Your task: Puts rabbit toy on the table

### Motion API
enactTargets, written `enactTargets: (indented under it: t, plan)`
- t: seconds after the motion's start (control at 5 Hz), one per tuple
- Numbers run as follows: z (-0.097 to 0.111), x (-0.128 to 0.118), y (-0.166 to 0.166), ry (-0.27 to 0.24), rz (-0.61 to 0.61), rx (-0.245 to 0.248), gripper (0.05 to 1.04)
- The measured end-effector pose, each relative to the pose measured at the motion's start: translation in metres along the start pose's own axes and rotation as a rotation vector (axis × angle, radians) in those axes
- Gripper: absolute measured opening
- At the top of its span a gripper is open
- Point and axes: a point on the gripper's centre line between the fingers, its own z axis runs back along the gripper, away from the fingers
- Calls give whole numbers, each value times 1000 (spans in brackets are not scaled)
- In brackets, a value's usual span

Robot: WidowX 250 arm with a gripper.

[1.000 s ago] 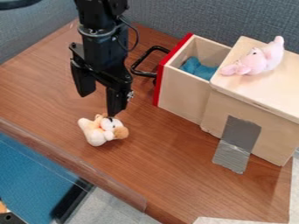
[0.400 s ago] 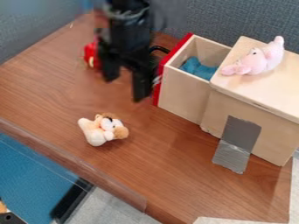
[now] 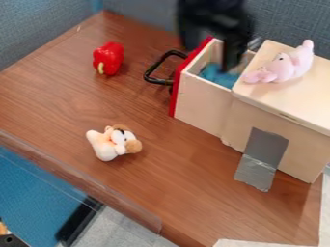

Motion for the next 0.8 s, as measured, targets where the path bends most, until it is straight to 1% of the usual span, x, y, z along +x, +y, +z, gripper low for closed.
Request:
enactTargets:
  t: [0.2, 0.4, 0.6, 0.8]
  plan:
    - [2, 24, -27, -11, -44, -26, 1000]
    - [-12, 29, -43, 6, -77, -3, 1000]
    - [-39, 33, -40, 56, -70, 21, 1000]
    - [-55, 43, -37, 70, -70, 35, 1000]
